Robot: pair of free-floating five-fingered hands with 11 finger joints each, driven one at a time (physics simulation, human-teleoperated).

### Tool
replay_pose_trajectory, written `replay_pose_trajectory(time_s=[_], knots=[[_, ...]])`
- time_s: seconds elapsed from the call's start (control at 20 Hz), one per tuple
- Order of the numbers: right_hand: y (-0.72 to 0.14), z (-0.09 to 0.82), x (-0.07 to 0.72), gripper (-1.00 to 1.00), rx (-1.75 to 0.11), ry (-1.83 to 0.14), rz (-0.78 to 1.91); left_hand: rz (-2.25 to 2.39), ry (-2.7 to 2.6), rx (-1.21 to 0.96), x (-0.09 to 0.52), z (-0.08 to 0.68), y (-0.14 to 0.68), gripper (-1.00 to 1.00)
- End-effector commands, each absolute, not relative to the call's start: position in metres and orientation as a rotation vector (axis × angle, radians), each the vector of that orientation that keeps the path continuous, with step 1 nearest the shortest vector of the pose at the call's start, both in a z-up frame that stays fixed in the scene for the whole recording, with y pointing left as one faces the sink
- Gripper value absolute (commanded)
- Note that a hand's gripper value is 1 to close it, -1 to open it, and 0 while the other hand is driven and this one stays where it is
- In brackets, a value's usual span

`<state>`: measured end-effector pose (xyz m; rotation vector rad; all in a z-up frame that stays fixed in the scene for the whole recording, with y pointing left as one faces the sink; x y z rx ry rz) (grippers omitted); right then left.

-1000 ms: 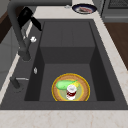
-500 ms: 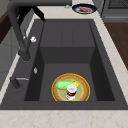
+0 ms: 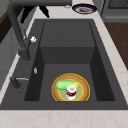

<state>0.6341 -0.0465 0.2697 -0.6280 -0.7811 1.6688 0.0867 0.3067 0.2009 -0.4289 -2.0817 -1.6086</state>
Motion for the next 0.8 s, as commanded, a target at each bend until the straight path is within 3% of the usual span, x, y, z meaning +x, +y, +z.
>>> replay_pose_trajectory(time_s=[0.0,0.75], knots=[[-0.059,0.269,0.612,-1.00,-0.627,-0.792,1.633,-1.609,-2.082,-0.429,0.087,0.201,0.307,0.00],[-0.097,0.247,0.552,-1.00,-0.627,-0.794,1.612,-1.609,-2.082,-0.429,0.087,0.201,0.307,0.00]])
